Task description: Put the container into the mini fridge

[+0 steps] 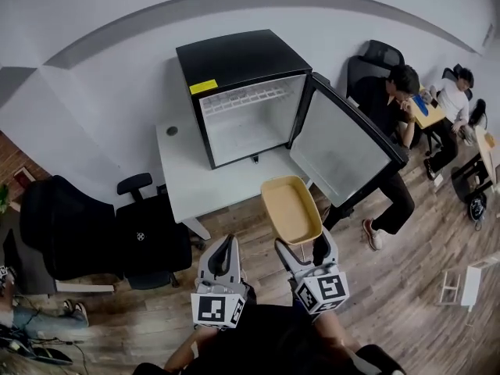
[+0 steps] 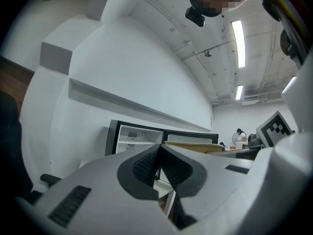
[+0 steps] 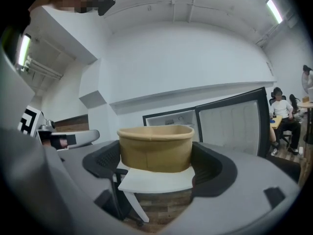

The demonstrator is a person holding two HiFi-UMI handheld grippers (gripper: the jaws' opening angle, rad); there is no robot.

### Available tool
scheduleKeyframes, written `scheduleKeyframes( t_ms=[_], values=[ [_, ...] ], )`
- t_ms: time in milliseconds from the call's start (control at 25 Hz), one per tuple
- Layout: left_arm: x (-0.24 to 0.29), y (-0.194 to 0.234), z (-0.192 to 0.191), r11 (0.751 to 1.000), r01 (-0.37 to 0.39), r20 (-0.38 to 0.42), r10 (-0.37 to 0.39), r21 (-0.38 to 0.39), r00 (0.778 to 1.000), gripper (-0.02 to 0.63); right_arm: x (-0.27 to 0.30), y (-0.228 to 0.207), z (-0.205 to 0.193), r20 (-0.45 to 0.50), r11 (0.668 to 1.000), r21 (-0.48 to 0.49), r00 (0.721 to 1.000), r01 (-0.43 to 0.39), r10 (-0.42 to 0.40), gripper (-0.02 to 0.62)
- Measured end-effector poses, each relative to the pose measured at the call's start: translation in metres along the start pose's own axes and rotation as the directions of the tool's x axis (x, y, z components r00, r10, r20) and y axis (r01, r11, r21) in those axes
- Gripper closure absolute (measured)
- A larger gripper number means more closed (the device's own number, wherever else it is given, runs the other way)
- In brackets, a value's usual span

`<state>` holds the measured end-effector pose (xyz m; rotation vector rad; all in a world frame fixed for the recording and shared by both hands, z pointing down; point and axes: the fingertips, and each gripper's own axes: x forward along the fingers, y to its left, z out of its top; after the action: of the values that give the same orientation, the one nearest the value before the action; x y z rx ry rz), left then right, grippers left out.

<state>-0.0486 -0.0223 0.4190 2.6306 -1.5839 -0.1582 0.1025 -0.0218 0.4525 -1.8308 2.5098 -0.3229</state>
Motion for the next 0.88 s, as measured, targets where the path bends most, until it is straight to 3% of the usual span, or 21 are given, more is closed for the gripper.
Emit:
scheduleKeyframes(
  t_ms=[320,880],
  values=[
    [0.056,0.071,0.021,1.0,-0.002,0.033,0.002,0.006,0.999,0.597,0.091,0.001,0.018,0.012,1.0,-0.002,1.0,0.02,-0.02,0.132],
    [0.146,0.122,0.012,0.997,-0.079,0.025,0.079,0.021,0.997,0.597,0.239,-0.053,0.031,0.018,1.0,-0.024,1.0,-0.02,0.02,0.132]
  ],
)
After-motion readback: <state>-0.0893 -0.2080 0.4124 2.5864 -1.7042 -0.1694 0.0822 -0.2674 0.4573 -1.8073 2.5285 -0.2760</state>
